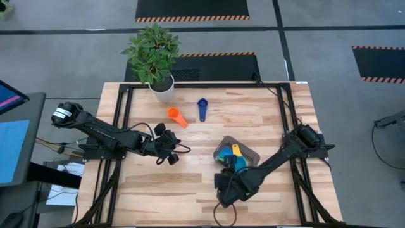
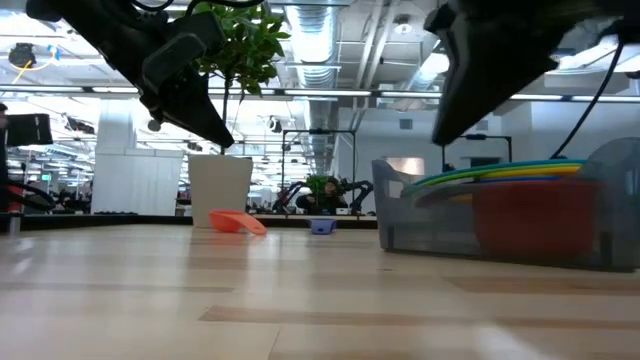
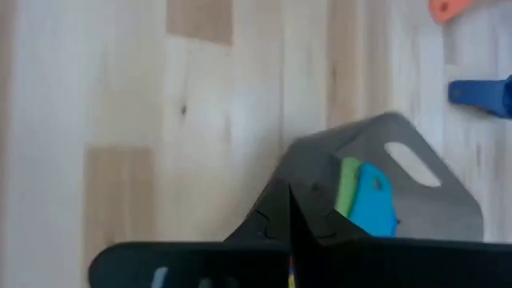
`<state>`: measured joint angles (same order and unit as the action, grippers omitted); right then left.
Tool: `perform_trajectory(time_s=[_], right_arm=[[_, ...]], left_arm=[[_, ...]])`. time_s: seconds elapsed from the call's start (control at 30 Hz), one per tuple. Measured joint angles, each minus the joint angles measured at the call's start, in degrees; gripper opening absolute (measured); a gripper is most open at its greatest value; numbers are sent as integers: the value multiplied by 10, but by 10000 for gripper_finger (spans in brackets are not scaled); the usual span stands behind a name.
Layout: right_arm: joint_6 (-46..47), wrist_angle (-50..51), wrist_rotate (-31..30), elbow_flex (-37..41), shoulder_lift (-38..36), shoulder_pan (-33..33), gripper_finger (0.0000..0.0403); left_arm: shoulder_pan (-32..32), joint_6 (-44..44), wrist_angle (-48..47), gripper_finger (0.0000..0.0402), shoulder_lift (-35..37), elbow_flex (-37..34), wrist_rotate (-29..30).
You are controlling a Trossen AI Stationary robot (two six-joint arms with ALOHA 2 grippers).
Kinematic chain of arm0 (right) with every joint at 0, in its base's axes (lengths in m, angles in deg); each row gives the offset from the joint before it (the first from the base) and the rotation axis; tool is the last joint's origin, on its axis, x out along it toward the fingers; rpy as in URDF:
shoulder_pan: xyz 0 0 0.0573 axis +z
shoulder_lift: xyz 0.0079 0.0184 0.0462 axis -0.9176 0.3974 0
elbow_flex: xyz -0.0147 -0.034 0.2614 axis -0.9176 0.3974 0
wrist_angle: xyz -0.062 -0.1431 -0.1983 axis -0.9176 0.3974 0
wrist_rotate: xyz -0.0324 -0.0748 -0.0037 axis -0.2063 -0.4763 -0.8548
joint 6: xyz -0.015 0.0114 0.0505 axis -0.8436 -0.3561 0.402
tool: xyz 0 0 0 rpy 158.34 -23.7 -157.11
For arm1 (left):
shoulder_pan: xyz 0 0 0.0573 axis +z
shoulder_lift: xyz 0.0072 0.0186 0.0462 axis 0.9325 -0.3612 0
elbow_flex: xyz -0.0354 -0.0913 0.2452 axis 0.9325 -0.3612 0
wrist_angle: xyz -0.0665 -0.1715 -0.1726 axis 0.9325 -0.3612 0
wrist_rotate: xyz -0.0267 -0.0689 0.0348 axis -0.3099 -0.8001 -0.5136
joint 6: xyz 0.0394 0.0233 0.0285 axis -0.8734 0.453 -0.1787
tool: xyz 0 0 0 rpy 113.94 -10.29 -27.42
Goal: Nest measuring cups in basket
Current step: Adjust the black bin to the
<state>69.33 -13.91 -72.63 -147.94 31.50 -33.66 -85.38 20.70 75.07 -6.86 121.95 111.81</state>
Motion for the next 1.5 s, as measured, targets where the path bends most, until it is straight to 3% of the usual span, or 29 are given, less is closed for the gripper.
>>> perform_trajectory(time_s=[0.13,0.27,0.47,0.63,0.83,1.0,1.27,1.5], right_arm=[[30,9,1,-1,-11,8,10],[79,102,-6,-6,-19,29,5],[337,340,-43,-21,-51,59,17],[442,328,-14,22,-97,89,11],[684,350,0,126,-124,125,9],[823,346,75,190,-151,167,15],[875,343,177,232,-183,212,11],[877,295,213,248,-184,231,5]], left_arm=[[0,0,5,0,0,0,0],[0,-1,6,0,0,0,0],[0,-8,3,0,0,0,-1],[0,-16,25,0,0,-1,-5],[28,-103,136,0,-11,0,-54],[88,-150,179,0,-45,15,-100],[153,-226,183,0,-210,140,-205],[154,-306,53,0,-342,307,-199]])
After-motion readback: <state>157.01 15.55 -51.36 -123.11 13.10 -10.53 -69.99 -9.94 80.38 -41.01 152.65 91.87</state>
